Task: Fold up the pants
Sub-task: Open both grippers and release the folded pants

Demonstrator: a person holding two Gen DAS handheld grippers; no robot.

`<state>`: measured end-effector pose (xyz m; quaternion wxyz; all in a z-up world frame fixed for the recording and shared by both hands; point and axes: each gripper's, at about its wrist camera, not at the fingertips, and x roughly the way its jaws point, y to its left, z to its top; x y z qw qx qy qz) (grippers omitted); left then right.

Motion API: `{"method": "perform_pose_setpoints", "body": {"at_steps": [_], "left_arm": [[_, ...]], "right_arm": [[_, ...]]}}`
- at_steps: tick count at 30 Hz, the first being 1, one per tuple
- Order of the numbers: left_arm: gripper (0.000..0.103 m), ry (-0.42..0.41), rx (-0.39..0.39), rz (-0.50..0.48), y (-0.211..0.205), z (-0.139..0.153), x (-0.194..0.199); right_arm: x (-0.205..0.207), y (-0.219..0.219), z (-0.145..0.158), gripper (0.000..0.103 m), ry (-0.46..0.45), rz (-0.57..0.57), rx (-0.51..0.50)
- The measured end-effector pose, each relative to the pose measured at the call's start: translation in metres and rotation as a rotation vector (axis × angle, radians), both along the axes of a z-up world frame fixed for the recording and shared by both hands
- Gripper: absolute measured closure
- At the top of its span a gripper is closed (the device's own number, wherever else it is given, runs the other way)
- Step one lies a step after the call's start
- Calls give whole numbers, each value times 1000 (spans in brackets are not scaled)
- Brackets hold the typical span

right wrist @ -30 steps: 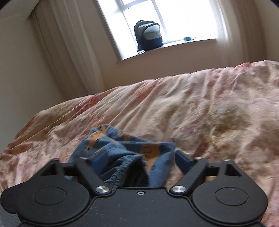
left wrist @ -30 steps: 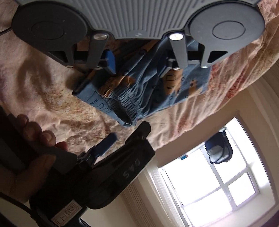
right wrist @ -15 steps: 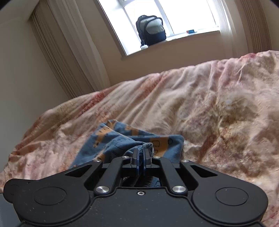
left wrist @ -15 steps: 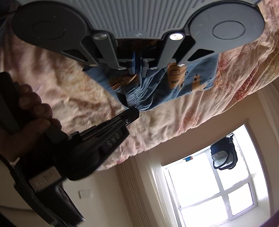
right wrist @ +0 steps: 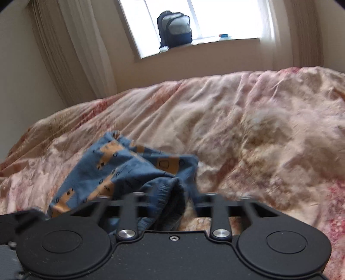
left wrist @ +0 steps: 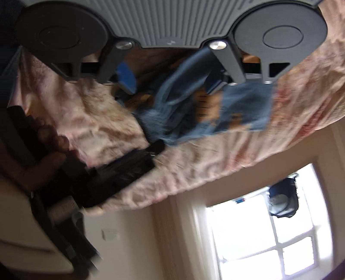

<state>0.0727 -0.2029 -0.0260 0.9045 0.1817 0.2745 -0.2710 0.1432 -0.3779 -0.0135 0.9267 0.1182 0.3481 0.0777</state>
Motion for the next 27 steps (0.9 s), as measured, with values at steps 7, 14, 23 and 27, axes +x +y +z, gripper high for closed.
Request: {"method": "perform_pose_setpoints", "body": {"at_steps": [7,14,23,27], "left_arm": [[2,73,-96,359,79,10,54],[0,258,-58,496,107,-29,88],[0,283,-152,532,126,-10,82],[0,285,-174,525,124,-4,83]], "right_arm": [[-1,26,-1,6,-8,26,-41],[-7,71,-17,1,126,153,-362],[-28,46,10,1,-17,122,-257],[-19,39,7,1,-69,33,-166]]}}
